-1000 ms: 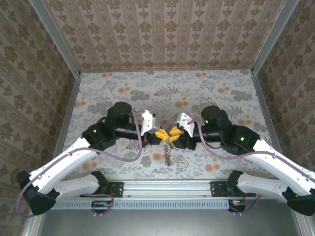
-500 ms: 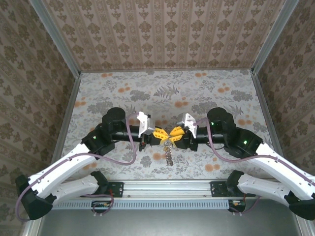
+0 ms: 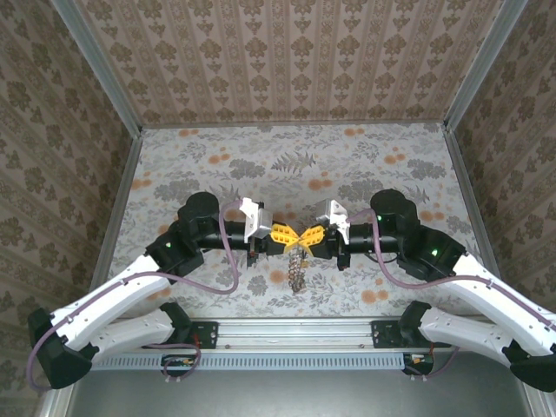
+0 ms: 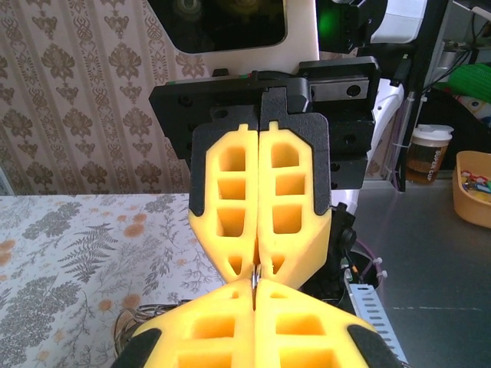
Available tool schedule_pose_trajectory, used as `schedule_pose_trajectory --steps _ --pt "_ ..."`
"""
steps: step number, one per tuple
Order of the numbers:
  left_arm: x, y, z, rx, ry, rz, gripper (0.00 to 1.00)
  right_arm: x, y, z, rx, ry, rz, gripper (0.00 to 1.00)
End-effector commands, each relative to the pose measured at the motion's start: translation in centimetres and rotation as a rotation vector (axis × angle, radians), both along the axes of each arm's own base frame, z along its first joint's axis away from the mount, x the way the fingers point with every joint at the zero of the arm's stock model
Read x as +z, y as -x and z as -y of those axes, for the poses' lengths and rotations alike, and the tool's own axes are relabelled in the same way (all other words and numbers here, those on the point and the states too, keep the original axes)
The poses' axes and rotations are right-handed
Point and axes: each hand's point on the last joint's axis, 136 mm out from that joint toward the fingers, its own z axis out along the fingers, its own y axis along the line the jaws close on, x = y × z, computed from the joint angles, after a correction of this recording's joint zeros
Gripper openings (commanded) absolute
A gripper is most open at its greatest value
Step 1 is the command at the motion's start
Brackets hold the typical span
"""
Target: Put the keys on the keyring
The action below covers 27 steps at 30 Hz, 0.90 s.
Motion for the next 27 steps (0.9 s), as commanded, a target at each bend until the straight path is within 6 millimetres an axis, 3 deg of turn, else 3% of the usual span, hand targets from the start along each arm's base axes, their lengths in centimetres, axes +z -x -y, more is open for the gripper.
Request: schedule_pose_trajectory --steps 1,9,14,19,22,27 --pt "2.3 0.0 0.2 0.002 0.101 0.09 0.0 0.6 0.3 -0.1 0.019 -0.023 0.025 0.0" --pt "2.5 -0.9 0.6 0.04 0.113 0.111 0.0 1.8 0.0 0.3 0.0 -0.046 0.062 0.0" --pt "0.1 -1.4 0.5 0.075 -0.104 0.099 0.0 2.6 -1.2 1.2 -0.072 -0.004 0.079 0.0" --pt "-2.4 -2.9 -0.9 0.19 -0.364 0.157 0.22 1.7 -2.5 1.4 -0.109 0.104 0.065 0.0" --pt "-3.3 -3.2 -1.3 0.207 -0.485 0.192 0.24 1.0 -3.1 1.4 -0.126 0.165 0.045 0.0" --pt "-3.9 -3.5 -1.0 0.207 -0.543 0.213 0.25 0.5 -3.4 1.2 -0.127 0.201 0.02 0.0"
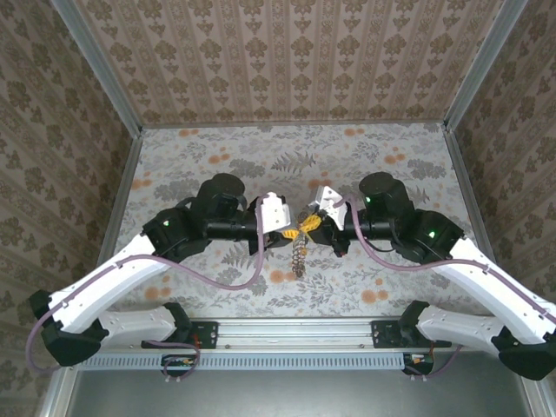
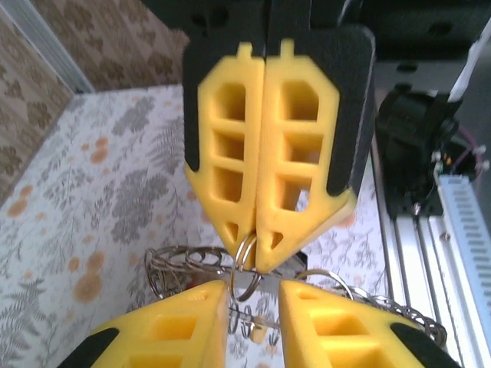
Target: Put the keys on the keyring
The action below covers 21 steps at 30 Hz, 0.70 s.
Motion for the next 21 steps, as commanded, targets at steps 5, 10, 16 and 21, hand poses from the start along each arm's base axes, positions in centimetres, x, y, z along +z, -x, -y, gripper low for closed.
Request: schedule_pose_trajectory --steps 5,10,16,21 --pt "-2.4 -0.3 -0.8 0.013 -0.118 0.019 0.25 0.5 0.4 0.0 0.019 0.023 0.009 0.0" --pt "-2.1 -0.2 -0.8 0.013 -0.109 0.018 0.25 -0.2 0.7 -0.4 0.038 0.046 -0.01 0.0" --pt "-1.1 0.4 -0.9 -0.014 -0.07 0.003 0.26 -0.9 0.8 -0.8 0.052 0.067 -0.025 0.0" --pt "-1.0 1.2 -0.3 -0.065 -0.049 -0.02 0.27 -0.9 0.9 -1.1 0.064 0.07 -0.03 0.0"
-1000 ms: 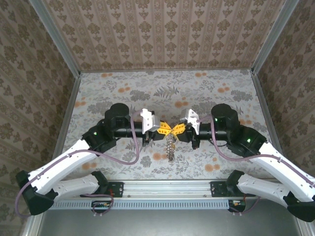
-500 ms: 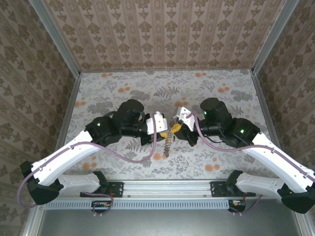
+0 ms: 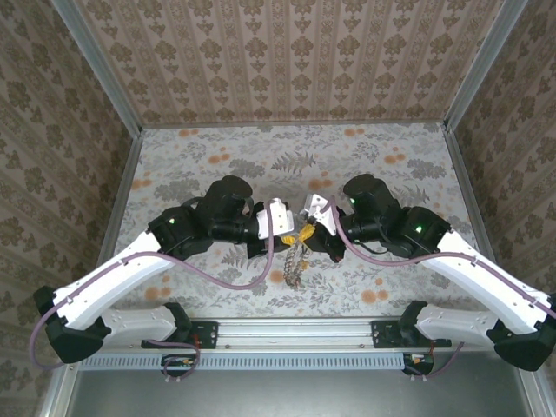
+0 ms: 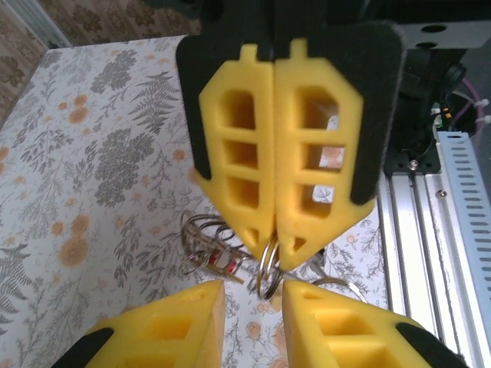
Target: Put the keys on the keyring
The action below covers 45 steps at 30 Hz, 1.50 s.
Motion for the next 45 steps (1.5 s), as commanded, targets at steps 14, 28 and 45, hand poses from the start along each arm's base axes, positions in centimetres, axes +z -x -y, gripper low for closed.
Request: schedule_pose_trajectory --steps 14,28,45 --pt "0.7 1.3 1.0 -0.104 0.076 -0.052 0.0 2.2 1.1 -0.7 0.069 -0.058 0.046 0.0" --pt "5.3 2.9 -1.2 -0.177 0.374 -0.124 0.0 0.9 1.7 -0.4 0.04 -0.118 0.011 0.29" --pt "6.1 4.0 -1.6 -0.236 0.46 -0.11 0.0 5.3 4.2 1.2 0.071 -0.33 0.1 0.4"
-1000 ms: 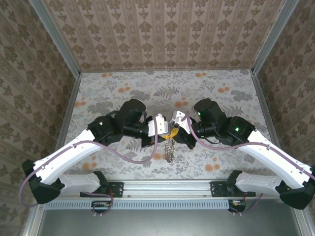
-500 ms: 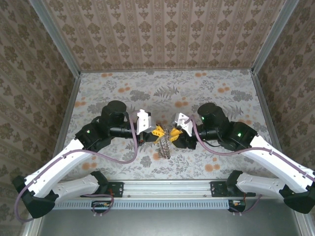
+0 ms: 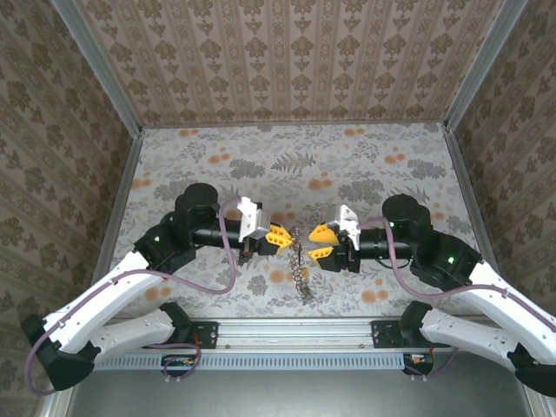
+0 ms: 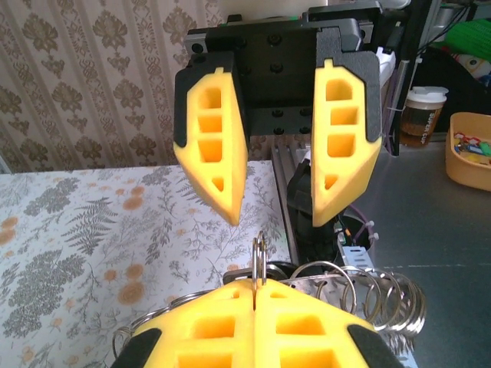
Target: Put the keys on the keyring
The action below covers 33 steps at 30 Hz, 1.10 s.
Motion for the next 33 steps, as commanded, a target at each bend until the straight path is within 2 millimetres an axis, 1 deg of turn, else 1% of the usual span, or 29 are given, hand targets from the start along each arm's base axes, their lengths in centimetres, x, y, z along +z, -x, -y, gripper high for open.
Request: schedule_pose_trajectory --steps 1,4,7,9,15,18,22,25,28,33 --pt "2.2 0.9 -0.5 -0.038 0.079 0.041 0.0 1.0 0.2 -0.5 0.023 -0.045 -0.004 0.39" --pt "2.2 1.0 -0.6 -0.039 0.083 0.042 0.0 1.3 0.1 -1.1 0.042 -0.052 -0.013 0.37" --pt "2.1 1.1 -0.7 -0.037 0.084 0.041 0.0 2.0 0.2 -1.5 0.066 -0.081 -0.013 0.32" --pt "2.1 1.1 -0.7 -0.038 0.083 0.039 0.0 2.3 0.3 -1.8 0.081 -0.095 -0.017 0.31" --pt "1.9 1.0 -0.7 -0.036 0.078 0.038 0.0 2.6 0.5 -2.2 0.109 -0.113 -0.029 0.23" --pt "1.8 1.0 -0.6 -0.038 0.074 0.037 0.0 2.5 0.4 -2.3 0.111 -0.113 -0.031 0.15" --pt "2.0 1.1 -0.6 -0.039 0.078 0.039 0.0 1.8 0.0 -2.5 0.098 -0.09 -0.049 0.06" --pt "2.2 1.2 -0.7 -0.044 0.088 0.046 0.0 1.3 -0.2 -2.5 0.088 -0.08 -0.062 0.03" --pt "2.5 1.1 -0.7 -0.042 0.103 0.053 0.0 1.0 -0.1 -2.6 0.097 -0.08 -0.075 0.03" --pt "3.7 1.7 -0.8 -0.069 0.161 0.068 0.0 0.2 -0.2 -3.2 0.122 -0.067 -0.11 0.04"
